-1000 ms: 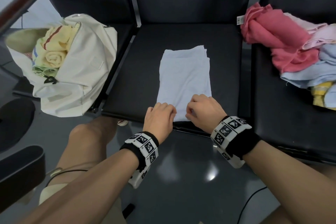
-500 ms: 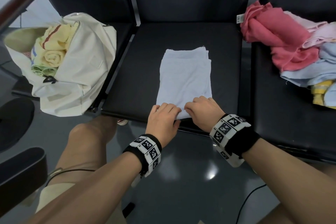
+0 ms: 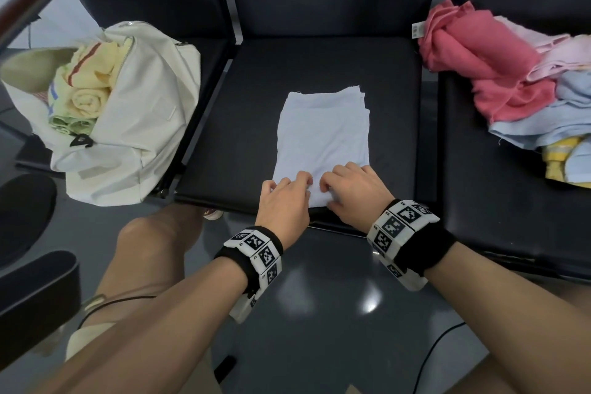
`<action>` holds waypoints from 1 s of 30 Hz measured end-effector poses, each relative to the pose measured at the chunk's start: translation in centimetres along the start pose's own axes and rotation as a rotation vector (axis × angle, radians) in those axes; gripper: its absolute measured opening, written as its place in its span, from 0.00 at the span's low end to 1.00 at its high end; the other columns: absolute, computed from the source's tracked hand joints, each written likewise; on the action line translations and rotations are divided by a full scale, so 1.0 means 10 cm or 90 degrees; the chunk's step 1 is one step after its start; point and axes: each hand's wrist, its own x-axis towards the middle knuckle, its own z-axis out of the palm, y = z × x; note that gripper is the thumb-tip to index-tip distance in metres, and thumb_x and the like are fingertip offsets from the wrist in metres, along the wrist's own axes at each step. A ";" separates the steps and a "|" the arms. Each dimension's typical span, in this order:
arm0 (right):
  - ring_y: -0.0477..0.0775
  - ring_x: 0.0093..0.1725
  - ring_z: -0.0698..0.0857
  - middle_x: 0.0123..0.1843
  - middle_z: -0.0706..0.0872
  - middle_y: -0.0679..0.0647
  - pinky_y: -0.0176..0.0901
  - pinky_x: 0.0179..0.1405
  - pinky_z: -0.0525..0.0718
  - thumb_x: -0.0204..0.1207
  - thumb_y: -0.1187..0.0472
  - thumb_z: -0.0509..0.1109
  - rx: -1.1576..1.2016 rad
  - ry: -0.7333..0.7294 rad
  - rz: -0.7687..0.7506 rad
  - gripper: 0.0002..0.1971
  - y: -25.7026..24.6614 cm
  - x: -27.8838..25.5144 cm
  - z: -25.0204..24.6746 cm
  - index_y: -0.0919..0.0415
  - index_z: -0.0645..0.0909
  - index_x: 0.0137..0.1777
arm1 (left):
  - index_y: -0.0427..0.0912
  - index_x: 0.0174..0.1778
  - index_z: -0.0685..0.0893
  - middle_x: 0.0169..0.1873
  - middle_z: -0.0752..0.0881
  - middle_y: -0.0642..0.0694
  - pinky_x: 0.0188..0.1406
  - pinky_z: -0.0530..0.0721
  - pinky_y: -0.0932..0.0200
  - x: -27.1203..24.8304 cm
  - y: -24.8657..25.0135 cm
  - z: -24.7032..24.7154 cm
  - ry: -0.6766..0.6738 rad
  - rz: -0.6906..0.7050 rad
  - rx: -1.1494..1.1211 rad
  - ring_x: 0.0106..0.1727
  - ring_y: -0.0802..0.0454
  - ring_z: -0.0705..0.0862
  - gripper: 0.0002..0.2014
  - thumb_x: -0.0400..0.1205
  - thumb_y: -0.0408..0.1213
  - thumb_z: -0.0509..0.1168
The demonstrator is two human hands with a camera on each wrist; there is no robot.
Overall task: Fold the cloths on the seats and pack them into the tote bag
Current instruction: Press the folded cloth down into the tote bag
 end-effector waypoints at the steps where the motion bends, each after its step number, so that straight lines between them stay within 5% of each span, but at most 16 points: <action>1: 0.56 0.60 0.77 0.55 0.82 0.49 0.47 0.62 0.67 0.78 0.59 0.67 -0.001 -0.001 0.001 0.12 0.00 0.00 0.00 0.52 0.79 0.61 | 0.50 0.57 0.74 0.40 0.84 0.52 0.57 0.63 0.55 0.01 0.00 0.00 0.002 -0.001 -0.002 0.47 0.49 0.80 0.07 0.87 0.36 0.53; 7: 0.56 0.65 0.76 0.61 0.82 0.51 0.49 0.64 0.67 0.87 0.54 0.57 -0.015 -0.030 0.026 0.15 -0.02 0.03 0.03 0.51 0.77 0.69 | 0.45 0.40 0.85 0.40 0.81 0.50 0.45 0.69 0.54 -0.03 -0.05 0.02 0.140 0.080 0.027 0.42 0.47 0.80 0.05 0.81 0.35 0.67; 11: 0.56 0.63 0.76 0.60 0.82 0.52 0.50 0.60 0.68 0.87 0.54 0.54 -0.033 -0.034 0.043 0.15 -0.02 0.06 0.04 0.52 0.78 0.67 | 0.44 0.43 0.86 0.44 0.82 0.49 0.48 0.75 0.47 -0.11 -0.08 0.06 0.103 0.135 0.084 0.47 0.45 0.80 0.08 0.75 0.44 0.73; 13: 0.56 0.62 0.75 0.59 0.80 0.52 0.49 0.59 0.69 0.86 0.54 0.56 -0.033 -0.020 0.038 0.14 -0.02 0.05 0.04 0.53 0.80 0.64 | 0.44 0.44 0.86 0.48 0.82 0.48 0.50 0.74 0.48 -0.11 -0.09 0.05 0.099 0.138 0.094 0.50 0.44 0.79 0.09 0.72 0.41 0.76; 17: 0.60 0.60 0.74 0.58 0.78 0.55 0.52 0.56 0.70 0.81 0.54 0.65 -0.046 0.042 0.025 0.12 -0.01 0.03 0.03 0.57 0.86 0.58 | 0.44 0.45 0.88 0.47 0.83 0.49 0.54 0.67 0.52 -0.07 -0.06 0.07 0.107 0.130 0.097 0.53 0.45 0.78 0.05 0.74 0.33 0.71; 22: 0.57 0.60 0.74 0.58 0.79 0.50 0.49 0.59 0.68 0.74 0.52 0.71 -0.014 0.014 0.021 0.18 -0.01 0.01 -0.03 0.53 0.75 0.62 | 0.44 0.50 0.88 0.43 0.87 0.51 0.54 0.62 0.51 -0.01 -0.06 0.06 0.082 0.088 0.099 0.51 0.45 0.81 0.08 0.79 0.31 0.66; 26: 0.56 0.59 0.76 0.57 0.81 0.50 0.48 0.59 0.68 0.79 0.57 0.66 -0.027 0.001 0.020 0.13 -0.02 0.00 -0.03 0.52 0.77 0.63 | 0.46 0.62 0.81 0.47 0.87 0.52 0.58 0.62 0.52 -0.01 0.00 0.04 0.003 0.025 0.077 0.55 0.47 0.79 0.12 0.85 0.33 0.58; 30: 0.56 0.63 0.76 0.61 0.81 0.51 0.50 0.63 0.69 0.84 0.54 0.60 -0.042 -0.024 0.032 0.13 -0.04 0.01 -0.03 0.52 0.77 0.66 | 0.46 0.56 0.78 0.48 0.83 0.51 0.56 0.70 0.50 -0.04 -0.01 0.03 0.044 0.029 0.022 0.52 0.47 0.79 0.10 0.88 0.38 0.52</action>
